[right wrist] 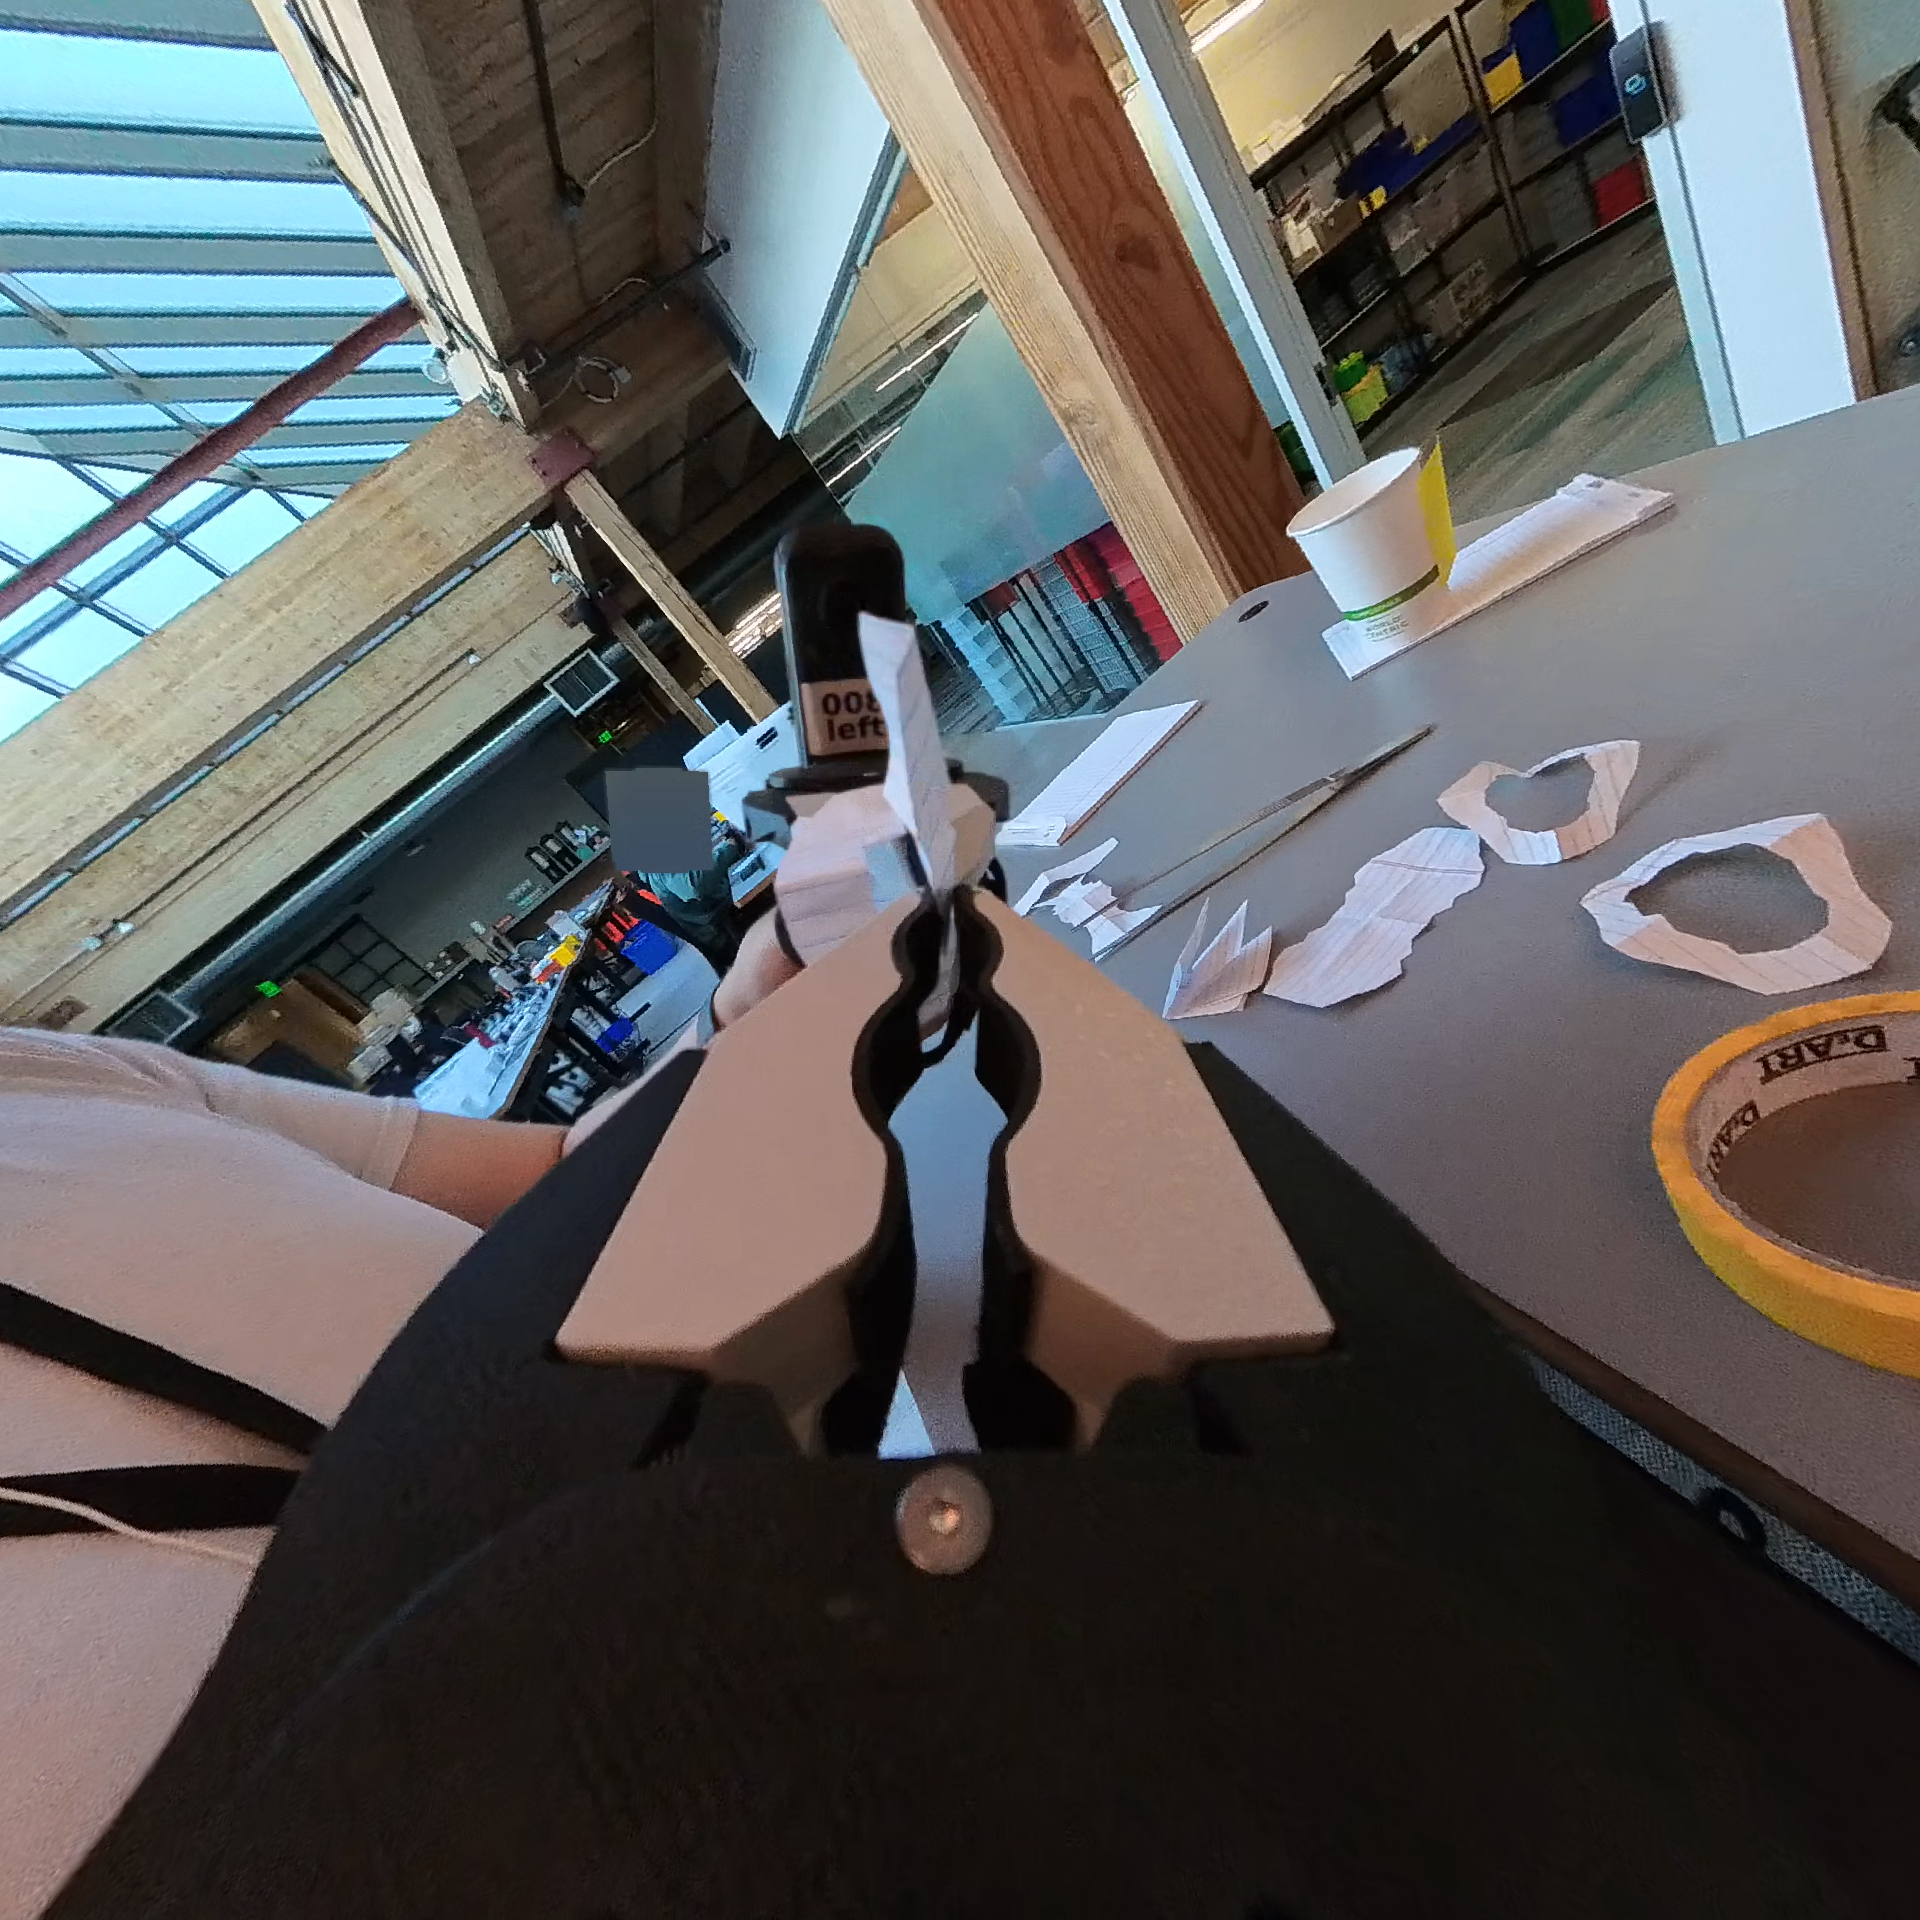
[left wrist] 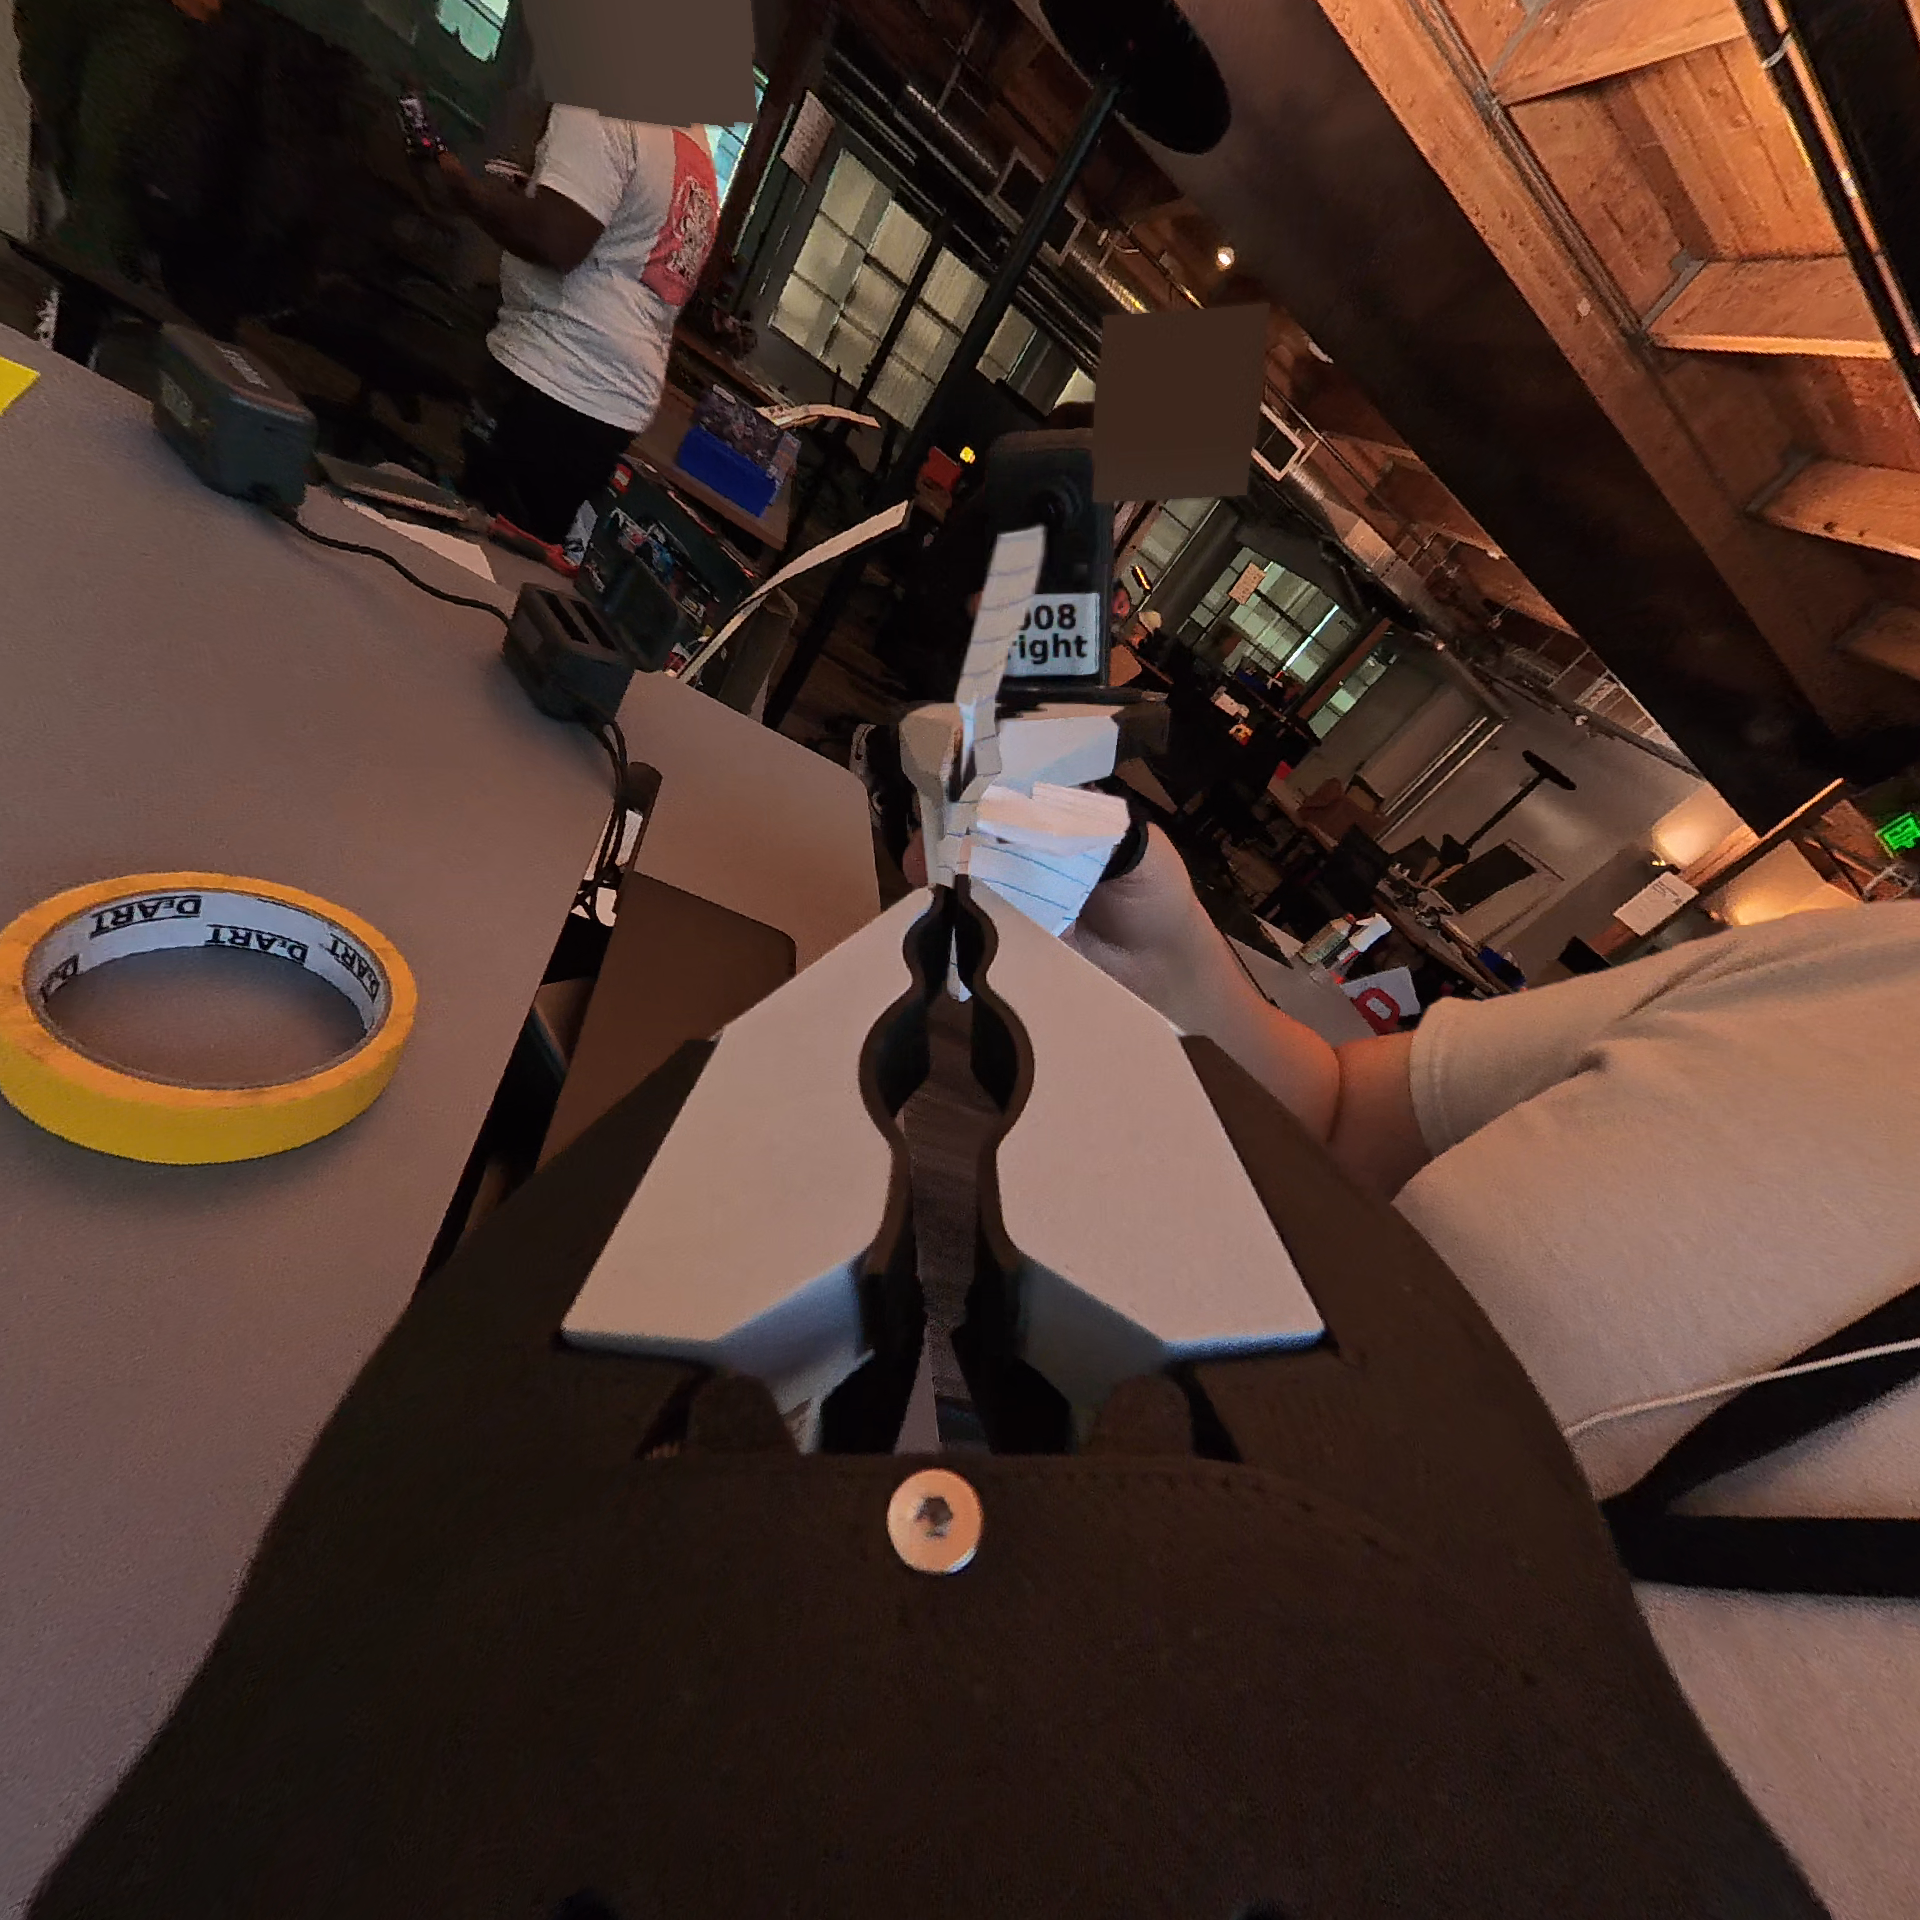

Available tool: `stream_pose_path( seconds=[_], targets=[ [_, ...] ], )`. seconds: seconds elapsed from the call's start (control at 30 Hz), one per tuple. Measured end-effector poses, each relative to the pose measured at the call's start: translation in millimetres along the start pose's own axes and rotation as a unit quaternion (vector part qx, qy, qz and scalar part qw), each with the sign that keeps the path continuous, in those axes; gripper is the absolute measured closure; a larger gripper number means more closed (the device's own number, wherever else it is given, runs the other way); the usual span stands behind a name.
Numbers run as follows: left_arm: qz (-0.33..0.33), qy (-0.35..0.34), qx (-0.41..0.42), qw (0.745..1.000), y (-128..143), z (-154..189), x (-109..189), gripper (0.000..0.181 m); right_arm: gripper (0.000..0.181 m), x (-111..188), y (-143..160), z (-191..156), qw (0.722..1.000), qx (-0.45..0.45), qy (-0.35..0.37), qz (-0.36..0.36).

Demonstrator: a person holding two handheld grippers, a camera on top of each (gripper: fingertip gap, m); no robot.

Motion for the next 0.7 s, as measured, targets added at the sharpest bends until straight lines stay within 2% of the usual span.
stream_pose_path(
  seconds=[0.1,0.2,0.3,0.37,0.47,0.57,0.7],
  targets=[
    [0.035,0.007,0.018,0.999,-2.7,2.8,5.5,0.181,0.163,-2.4,-0.5,5.7,1.0,0.024,0.009,-0.009],
    [0.075,-0.015,0.02,0.997,-7.5,-3.4,11.7,0.181,0.152,-7.6,-3.3,-2.7,0.999,0.032,-0.013,0.02],
    [0.115,-0.048,0.006,0.992,-14.7,-8.7,16.7,0.181,0.151,-9.9,-8.5,-16.1,0.996,0.034,-0.039,0.077],
    [0.134,-0.06,-0.003,0.989,-18.5,-8.5,18.6,0.181,0.151,-10.8,-10.4,-16.9,0.993,0.043,-0.029,0.103],
    [0.149,-0.073,-0.015,0.986,-21.8,-7.3,18.6,0.181,0.153,-16.2,-6.1,-4.9,0.995,0.022,-0.008,0.101],
    [0.15,-0.103,-0.038,0.982,-21.9,-10.3,17.0,0.181,0.154,-23.3,-2.2,-4.3,0.995,-0.007,-0.024,0.101],
    [0.157,-0.116,-0.05,0.979,-22.4,-8.8,14.7,0.181,0.161,-24.4,-2.0,-1.4,0.994,0.014,0.007,0.109]
  ],
)
Point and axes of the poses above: each gripper's, where its closed fingertips meet, x back along the fingers, y out of its underside, z = x × y across the jaws, the point moved 1 cm from there along x, back along the fingers, and after that the axes turned 5 degrees about -y, right-handed, at the moved point
